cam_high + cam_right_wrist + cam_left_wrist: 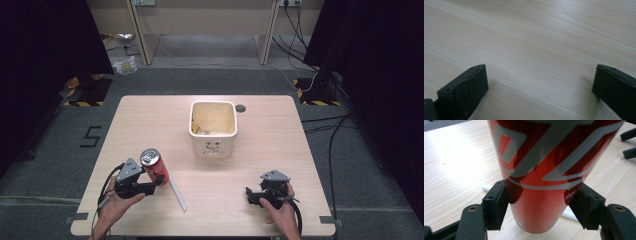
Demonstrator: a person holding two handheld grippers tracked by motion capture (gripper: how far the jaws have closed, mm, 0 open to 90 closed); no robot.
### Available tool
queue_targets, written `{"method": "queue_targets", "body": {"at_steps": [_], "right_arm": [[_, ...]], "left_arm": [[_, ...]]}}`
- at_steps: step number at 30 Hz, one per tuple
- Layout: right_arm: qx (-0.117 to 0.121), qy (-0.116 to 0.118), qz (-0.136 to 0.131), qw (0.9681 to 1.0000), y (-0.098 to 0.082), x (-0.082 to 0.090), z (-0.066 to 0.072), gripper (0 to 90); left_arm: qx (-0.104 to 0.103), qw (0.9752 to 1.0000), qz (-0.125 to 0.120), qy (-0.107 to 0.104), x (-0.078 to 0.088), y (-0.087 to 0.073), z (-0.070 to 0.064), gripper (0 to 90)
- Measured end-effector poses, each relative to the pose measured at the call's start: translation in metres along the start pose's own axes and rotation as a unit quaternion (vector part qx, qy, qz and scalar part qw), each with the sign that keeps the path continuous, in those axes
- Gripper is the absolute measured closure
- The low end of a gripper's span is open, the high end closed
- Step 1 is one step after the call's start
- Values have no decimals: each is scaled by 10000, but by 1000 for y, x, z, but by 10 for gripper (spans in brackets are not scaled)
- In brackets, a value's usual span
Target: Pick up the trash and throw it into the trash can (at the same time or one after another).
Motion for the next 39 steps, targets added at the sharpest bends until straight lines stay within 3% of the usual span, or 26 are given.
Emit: {"method": "queue_targets", "body": {"at_steps": [15, 18, 39], "right_arm": [[-1, 0, 0, 10000, 0, 0, 0, 2], [0, 0, 0, 10000, 0, 0, 0, 2], [1, 0, -1, 10000, 0, 0, 0, 2]], "left_arm": [[-17, 9999, -15, -109, -3, 18, 0, 341], [16, 9997, -79, -238, -3, 26, 0, 342], [-123, 9992, -153, -359, -7, 63, 2, 341]]}}
Point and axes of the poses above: each handheld gripper's, and its own axes: x roughly backward along the jaws, y roughly out of its top, z roughly to its left, the point moved 5 cm from there along -x, roughly forward along the jaws, and after that the axes turned 11 degrees about -y, right-handed, at the moved point
